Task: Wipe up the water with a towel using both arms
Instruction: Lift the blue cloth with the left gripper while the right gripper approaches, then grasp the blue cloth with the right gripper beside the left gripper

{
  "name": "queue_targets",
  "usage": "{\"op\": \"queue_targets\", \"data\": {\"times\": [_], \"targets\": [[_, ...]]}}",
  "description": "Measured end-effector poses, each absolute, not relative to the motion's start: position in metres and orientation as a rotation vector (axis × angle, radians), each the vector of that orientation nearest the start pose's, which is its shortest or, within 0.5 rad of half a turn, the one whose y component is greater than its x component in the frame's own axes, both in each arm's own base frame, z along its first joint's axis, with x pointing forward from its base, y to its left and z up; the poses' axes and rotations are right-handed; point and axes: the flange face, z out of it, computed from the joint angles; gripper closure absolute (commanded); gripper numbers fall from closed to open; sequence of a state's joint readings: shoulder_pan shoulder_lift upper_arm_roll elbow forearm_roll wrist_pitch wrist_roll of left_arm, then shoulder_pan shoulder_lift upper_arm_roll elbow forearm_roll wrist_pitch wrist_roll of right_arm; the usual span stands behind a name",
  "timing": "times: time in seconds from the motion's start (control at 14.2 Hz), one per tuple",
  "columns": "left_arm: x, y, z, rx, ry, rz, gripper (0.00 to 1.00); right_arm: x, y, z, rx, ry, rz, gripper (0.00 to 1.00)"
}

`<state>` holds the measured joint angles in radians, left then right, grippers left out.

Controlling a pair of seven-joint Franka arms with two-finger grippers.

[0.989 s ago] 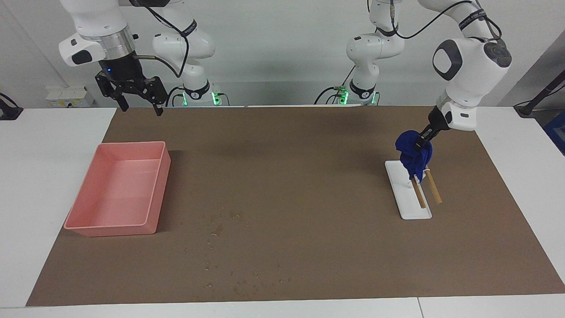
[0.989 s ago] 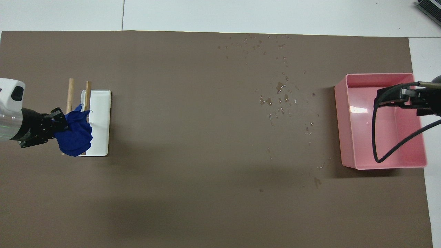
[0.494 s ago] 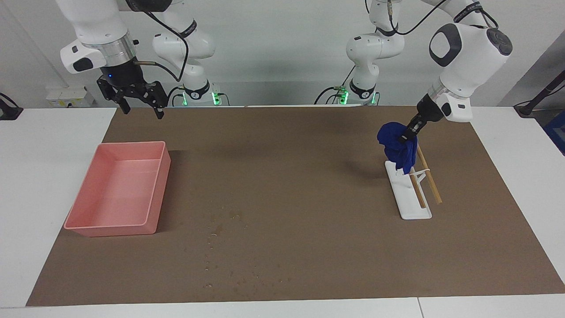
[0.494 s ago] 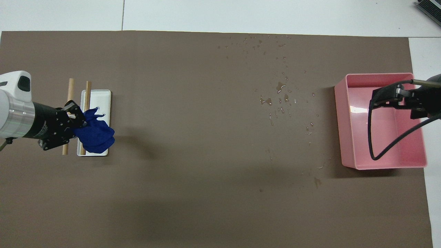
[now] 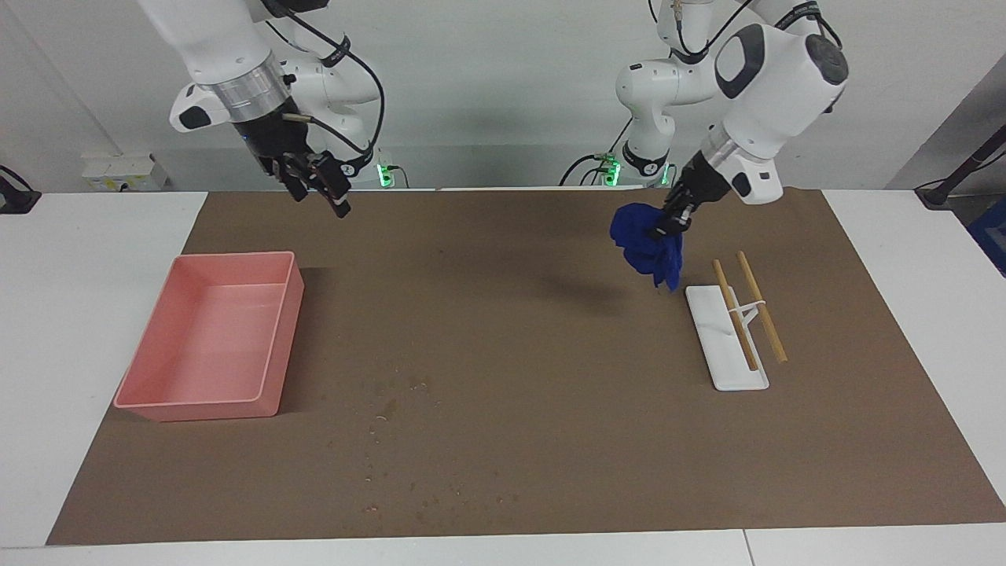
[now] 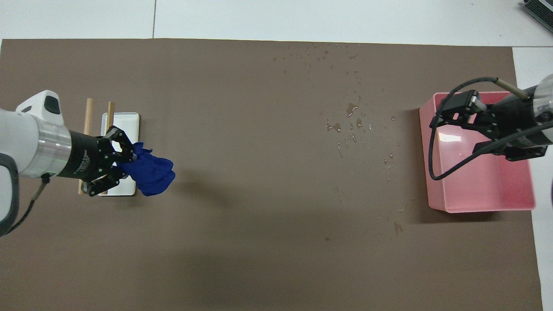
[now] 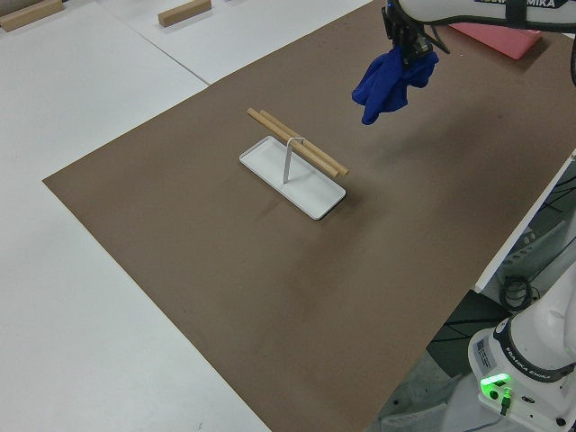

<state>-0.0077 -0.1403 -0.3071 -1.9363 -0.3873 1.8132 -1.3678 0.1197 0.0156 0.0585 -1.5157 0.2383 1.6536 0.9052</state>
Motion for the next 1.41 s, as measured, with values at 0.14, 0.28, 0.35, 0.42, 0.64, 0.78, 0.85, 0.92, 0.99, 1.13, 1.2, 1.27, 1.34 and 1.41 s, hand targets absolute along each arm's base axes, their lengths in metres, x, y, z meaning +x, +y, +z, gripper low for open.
{"op": "queue_targets", "data": {"times": [0.14,0.28,0.35,0.42,0.64,0.78,0.85,0.92,0.99,1.13,1.2,1.27,1.34,1.41], "targets": [[0.458,-0.265,0.559,-2.746,-1.917,0.418,1.0,0.56,0.149,0.652,-2.507,1.212,0.082,0.03],[0.434,-0.317,0.57,-2.694,-2.057,0.422,1.0,0.562,0.176,0.649,-2.39,1.35,0.125,0.03],[0.423,-0.339,0.578,-2.666,-2.151,0.426,1.0,0.562,0.193,0.646,-2.35,1.402,0.142,0.03],[0.414,-0.359,0.589,-2.629,-2.273,0.437,1.0,0.56,0.211,0.643,-2.314,1.449,0.158,0.03],[0.395,-0.4,0.62,-2.498,-2.648,0.519,1.0,0.554,0.242,0.634,-2.239,1.583,0.22,0.02],[0.392,-0.412,0.629,-2.442,-2.8,0.574,1.0,0.548,0.246,0.627,-2.256,1.629,0.276,0.02],[0.394,-0.414,0.63,-2.431,-2.834,0.586,1.0,0.545,0.245,0.624,-2.278,1.64,0.304,0.01],[0.395,-0.415,0.629,-2.423,-2.846,0.591,1.0,0.543,0.243,0.622,-2.295,1.65,0.327,0.01],[0.396,-0.415,0.628,-2.42,-2.849,0.593,1.0,0.542,0.24,0.621,-2.306,1.659,0.342,0.01],[0.398,-0.414,0.627,-2.412,-2.862,0.595,1.0,0.542,0.231,0.627,-2.307,1.669,0.345,0.01],[0.4,-0.413,0.627,-2.406,-2.87,0.595,1.0,0.542,0.225,0.635,-2.302,1.674,0.342,0.01],[0.402,-0.412,0.627,-2.401,-2.879,0.594,1.0,0.543,0.216,0.645,-2.292,1.681,0.335,0.01],[0.404,-0.411,0.627,-2.396,-2.886,0.593,1.0,0.544,0.207,0.652,-2.283,1.691,0.332,0.01],[0.406,-0.41,0.626,-2.392,-2.891,0.592,1.0,0.543,0.201,0.657,-2.282,1.699,0.337,0.01]]}}
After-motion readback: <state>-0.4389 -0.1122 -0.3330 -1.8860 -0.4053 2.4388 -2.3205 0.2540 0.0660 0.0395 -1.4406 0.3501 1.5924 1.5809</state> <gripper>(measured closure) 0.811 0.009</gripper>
